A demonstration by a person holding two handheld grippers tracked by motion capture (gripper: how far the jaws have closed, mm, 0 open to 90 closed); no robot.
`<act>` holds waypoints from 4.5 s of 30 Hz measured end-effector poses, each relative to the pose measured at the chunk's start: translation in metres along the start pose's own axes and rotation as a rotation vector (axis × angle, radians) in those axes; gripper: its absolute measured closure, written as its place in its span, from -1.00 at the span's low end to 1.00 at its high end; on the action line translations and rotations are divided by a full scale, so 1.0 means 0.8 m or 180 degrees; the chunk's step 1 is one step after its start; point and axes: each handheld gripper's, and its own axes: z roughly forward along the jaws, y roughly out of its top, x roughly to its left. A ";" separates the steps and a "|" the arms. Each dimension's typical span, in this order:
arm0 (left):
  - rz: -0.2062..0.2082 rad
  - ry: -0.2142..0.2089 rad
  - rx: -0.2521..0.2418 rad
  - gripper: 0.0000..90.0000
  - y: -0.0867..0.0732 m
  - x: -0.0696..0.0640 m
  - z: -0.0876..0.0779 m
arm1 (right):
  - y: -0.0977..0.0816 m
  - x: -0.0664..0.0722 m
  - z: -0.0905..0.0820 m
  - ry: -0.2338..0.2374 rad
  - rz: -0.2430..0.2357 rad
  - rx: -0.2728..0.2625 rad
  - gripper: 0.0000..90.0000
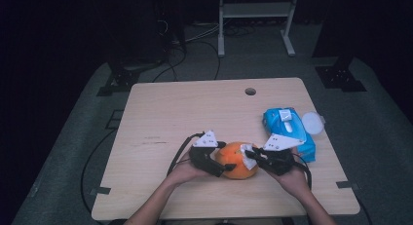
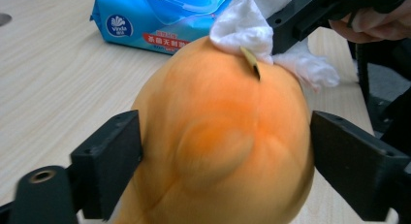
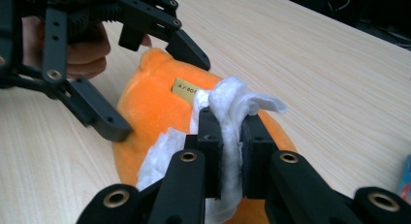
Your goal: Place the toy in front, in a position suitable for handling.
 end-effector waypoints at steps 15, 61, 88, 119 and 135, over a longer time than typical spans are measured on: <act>-0.0063 0.0015 0.0000 -0.83 -0.004 0.005 0.011 | -0.016 -0.031 -0.008 -0.0064 0.0235 0.0045 0.80; -0.0392 -0.0011 -0.0196 -0.72 0.009 0.003 0.003 | 0.004 -0.010 -0.018 -0.0021 0.0071 -0.0263 0.80; -0.0191 0.0123 0.0020 -0.34 0.014 -0.015 0.001 | 0.000 -0.029 -0.020 -0.0001 0.0284 -0.0277 0.79; -0.0198 0.0299 -0.0013 -0.41 0.010 -0.029 0.018 | 0.019 0.032 -0.007 0.0110 -0.0235 -0.0259 0.78; -0.0114 0.0316 -0.0010 -0.41 0.010 -0.034 0.025 | 0.021 0.033 -0.012 0.0052 -0.0377 -0.0240 0.78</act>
